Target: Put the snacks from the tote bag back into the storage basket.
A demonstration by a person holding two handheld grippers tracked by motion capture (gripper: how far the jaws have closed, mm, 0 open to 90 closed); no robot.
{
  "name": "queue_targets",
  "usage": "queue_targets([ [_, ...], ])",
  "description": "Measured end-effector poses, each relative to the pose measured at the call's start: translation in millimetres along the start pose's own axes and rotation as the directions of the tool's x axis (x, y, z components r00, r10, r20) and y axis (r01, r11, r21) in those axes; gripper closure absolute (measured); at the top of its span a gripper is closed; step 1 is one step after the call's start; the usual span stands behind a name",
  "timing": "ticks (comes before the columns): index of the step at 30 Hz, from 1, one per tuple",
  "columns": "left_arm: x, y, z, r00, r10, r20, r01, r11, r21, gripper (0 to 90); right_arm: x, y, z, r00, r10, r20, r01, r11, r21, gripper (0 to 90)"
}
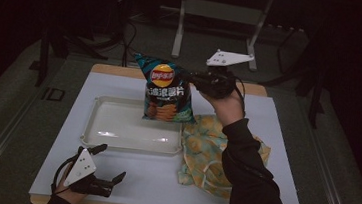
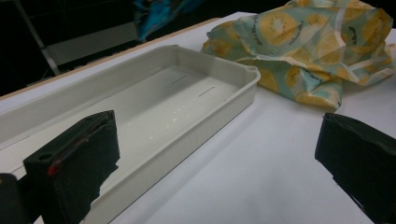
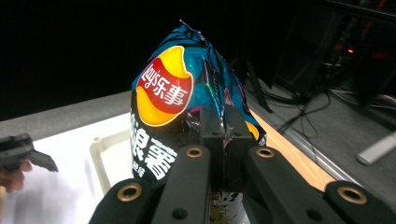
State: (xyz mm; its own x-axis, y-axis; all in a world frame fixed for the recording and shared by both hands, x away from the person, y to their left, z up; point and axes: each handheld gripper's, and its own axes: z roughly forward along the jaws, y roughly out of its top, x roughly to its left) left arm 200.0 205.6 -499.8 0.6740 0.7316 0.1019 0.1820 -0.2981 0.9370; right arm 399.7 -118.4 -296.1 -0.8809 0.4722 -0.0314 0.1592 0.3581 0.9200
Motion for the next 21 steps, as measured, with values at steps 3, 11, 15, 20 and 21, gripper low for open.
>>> queue_targets([
  [3,-0.1,-0.1,0.1,1.0000,0.000,0.001,0.000,1.0000,0.000,0.3,5.8,2.1,8.8,0.9998,-0.003,-0.020,0.002,1.000,-0.022,89.9],
  [11,0.1,-0.3,-0.5,1.0000,0.000,0.000,0.000,1.0000,-0.001,0.3,17.1,-7.9,37.7,0.9991,0.001,-0.041,-0.003,0.999,-0.045,89.9],
  [15,0.4,-0.5,-0.6,1.0000,-0.001,0.001,0.001,1.0000,-0.001,0.3,18.6,-21.0,54.5,0.9981,0.014,-0.059,-0.015,1.000,-0.014,89.9],
  [20,0.3,-0.6,0.0,1.0000,0.002,0.005,-0.002,1.0000,0.000,0.3,20.2,-36.9,71.7,0.9963,0.039,-0.076,-0.039,0.999,0.012,89.9],
  [21,0.1,-0.5,-0.2,1.0000,0.002,0.006,-0.002,1.0000,0.000,0.3,20.4,-40.1,75.0,0.9956,0.045,-0.082,-0.044,0.999,0.013,89.9],
])
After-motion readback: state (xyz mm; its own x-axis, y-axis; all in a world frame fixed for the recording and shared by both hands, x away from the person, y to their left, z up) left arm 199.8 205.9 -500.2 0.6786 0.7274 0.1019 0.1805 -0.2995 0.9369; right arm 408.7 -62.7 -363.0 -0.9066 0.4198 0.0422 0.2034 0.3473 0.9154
